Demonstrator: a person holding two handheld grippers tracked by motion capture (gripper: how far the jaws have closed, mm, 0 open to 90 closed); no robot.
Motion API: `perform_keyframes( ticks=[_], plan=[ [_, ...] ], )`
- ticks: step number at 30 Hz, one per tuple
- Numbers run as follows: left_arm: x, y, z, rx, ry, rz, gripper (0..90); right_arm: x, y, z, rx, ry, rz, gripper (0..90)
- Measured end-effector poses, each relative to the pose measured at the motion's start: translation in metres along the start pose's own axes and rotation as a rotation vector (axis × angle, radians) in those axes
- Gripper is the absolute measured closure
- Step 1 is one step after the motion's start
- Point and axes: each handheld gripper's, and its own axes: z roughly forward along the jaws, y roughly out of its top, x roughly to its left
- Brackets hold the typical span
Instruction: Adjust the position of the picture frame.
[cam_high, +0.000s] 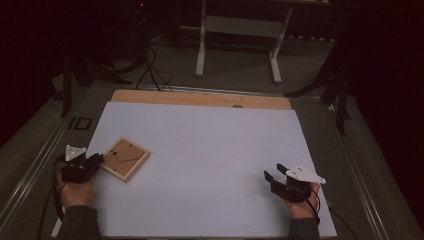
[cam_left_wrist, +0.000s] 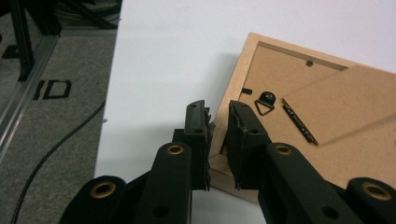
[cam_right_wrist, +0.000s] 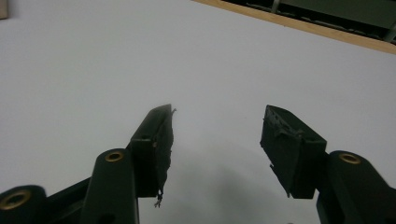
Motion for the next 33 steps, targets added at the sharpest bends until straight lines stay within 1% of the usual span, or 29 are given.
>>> perform_keyframes(
  ticks=[3, 5, 8, 11, 16, 20, 22, 23, 27, 33],
  plan=[
    [-0.004, 0.002, 0.003, -0.001, -0.018, 0.021, 80.2, 0.000, 0.000, 0.000, 0.000, -0.001, 0.002, 42.8],
    [-0.007, 0.002, 0.004, 0.001, -0.040, 0.040, 81.2, 0.000, 0.000, 0.000, 0.000, -0.001, 0.003, 42.8],
    [-0.016, 0.004, 0.006, 0.006, -0.051, 0.070, 81.9, 0.000, 0.000, 0.000, 0.000, -0.002, 0.003, 42.8],
    [-0.021, 0.005, 0.008, 0.009, -0.076, 0.079, 82.1, 0.000, 0.000, 0.000, 0.000, -0.002, 0.002, 42.7],
    [-0.029, 0.006, 0.010, 0.012, -0.108, 0.109, 82.2, -0.001, 0.000, 0.000, -0.001, -0.003, 0.003, 42.7],
    [-0.035, 0.006, 0.012, 0.011, -0.133, 0.119, 82.1, -0.001, 0.000, 0.000, -0.002, -0.005, 0.004, 42.7],
    [-0.036, 0.007, 0.012, 0.010, -0.138, 0.121, 82.1, -0.001, 0.000, 0.000, -0.002, -0.005, 0.006, 42.7],
    [-0.038, 0.007, 0.013, 0.010, -0.151, 0.122, 82.1, -0.001, 0.000, 0.000, -0.003, -0.007, 0.006, 42.7],
    [-0.042, 0.007, 0.015, 0.010, -0.175, 0.129, 82.2, -0.002, 0.000, -0.001, -0.005, -0.006, 0.006, 42.7],
    [-0.052, 0.007, 0.018, 0.006, -0.216, 0.145, 82.2, -0.002, 0.000, 0.000, -0.006, -0.006, 0.005, 42.7]
  ],
)
